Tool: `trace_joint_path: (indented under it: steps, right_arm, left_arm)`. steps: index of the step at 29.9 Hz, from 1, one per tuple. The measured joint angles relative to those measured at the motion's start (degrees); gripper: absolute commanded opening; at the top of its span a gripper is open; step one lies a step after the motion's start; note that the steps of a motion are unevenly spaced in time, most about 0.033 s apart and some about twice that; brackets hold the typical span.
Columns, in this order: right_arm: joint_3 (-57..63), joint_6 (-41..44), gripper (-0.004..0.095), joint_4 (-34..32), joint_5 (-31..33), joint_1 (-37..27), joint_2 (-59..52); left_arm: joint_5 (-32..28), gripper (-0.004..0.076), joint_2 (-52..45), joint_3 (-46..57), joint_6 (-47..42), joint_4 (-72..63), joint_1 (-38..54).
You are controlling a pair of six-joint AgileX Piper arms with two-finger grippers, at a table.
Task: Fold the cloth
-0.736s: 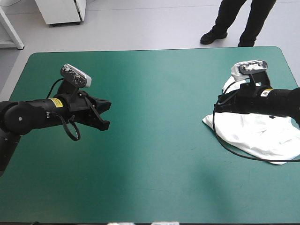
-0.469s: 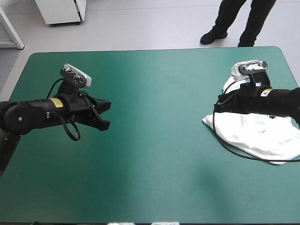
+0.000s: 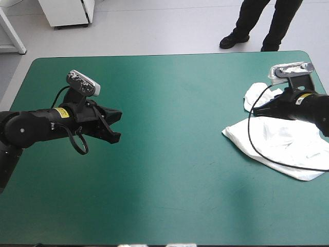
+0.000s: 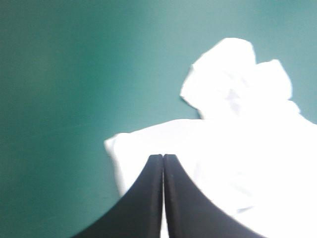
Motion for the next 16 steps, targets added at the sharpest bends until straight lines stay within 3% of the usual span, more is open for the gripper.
trace_joint_path:
  steps: [3,6,12,16]
  right_arm:
    - [-3.40,3.29,0.0429,-8.01,2.65,0.00,1.67]
    - [-7.26,6.71,0.0630,-12.74,4.17,0.00,4.40]
    - [-12.45,13.85,0.0654,-19.20,7.19,-0.38,13.54]
    - [-14.38,15.34,0.0644,-16.88,8.17,-3.86,21.16]
  left_arm:
    - [0.00,0.0022,0.00,0.00,0.00,0.00,0.00]
    - [-0.34,0.0124,0.00,0.00,0.00,0.00,0.00]
    - [-3.08,0.0420,0.00,0.00,0.00,0.00,0.00]
    - [-3.96,0.0459,0.00,0.00,-0.17,0.00,0.00]
